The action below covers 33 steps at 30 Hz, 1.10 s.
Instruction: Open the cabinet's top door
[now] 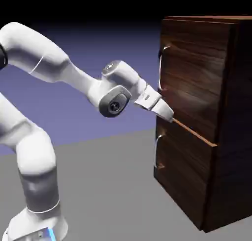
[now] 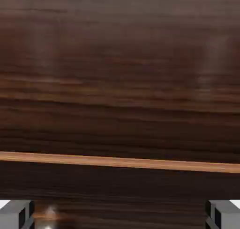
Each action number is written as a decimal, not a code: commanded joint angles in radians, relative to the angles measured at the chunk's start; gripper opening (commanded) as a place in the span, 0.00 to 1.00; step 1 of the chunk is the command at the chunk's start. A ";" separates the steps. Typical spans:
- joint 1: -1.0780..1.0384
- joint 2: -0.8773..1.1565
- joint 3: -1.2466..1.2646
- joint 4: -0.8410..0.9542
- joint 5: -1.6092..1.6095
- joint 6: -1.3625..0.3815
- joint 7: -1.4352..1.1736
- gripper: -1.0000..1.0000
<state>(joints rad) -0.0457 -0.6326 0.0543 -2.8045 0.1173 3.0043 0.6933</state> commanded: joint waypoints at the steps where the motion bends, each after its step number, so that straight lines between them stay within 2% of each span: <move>1: -0.021 -0.023 0.020 0.002 0.044 -0.012 -0.018 1.00; 33: -0.706 -0.766 0.664 0.067 1.435 -0.400 -0.583 1.00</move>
<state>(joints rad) -0.7516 -1.3986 0.7181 -2.7374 1.5527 2.6046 0.1101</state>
